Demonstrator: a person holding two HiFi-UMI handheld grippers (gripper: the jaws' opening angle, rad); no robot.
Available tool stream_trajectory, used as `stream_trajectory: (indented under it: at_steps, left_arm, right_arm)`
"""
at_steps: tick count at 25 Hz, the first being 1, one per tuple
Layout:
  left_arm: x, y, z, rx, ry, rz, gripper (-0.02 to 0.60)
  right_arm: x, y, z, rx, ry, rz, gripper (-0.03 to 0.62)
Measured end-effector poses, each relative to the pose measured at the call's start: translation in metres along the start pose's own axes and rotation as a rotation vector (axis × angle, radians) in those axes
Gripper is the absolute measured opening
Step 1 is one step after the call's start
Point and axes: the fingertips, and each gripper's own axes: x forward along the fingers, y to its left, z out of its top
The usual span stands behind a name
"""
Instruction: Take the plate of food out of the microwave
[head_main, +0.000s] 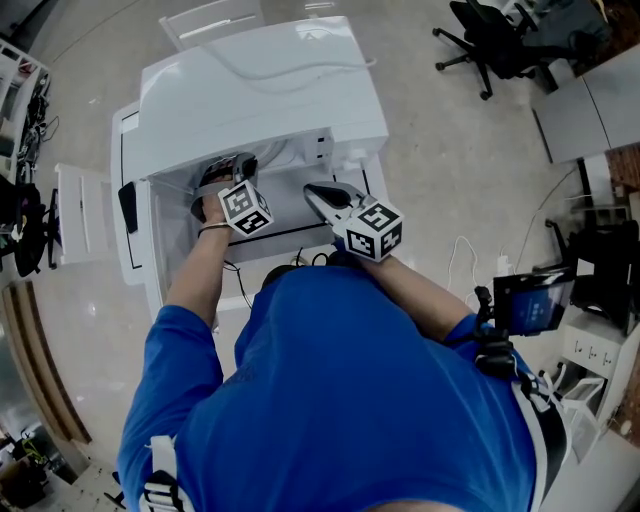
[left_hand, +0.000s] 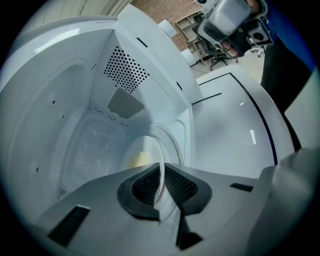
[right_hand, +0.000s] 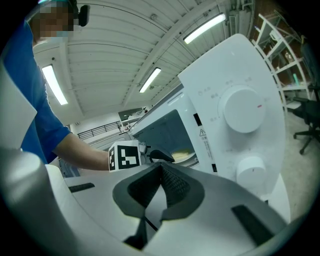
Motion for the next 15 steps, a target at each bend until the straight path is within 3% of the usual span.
stream_trajectory:
  at_steps: [15]
  left_arm:
    - [-0.033, -0.022, 0.004, -0.059, -0.009, 0.022, 0.040]
  right_arm:
    - [0.007, 0.003, -0.012, 0.024, 0.031, 0.040, 0.006]
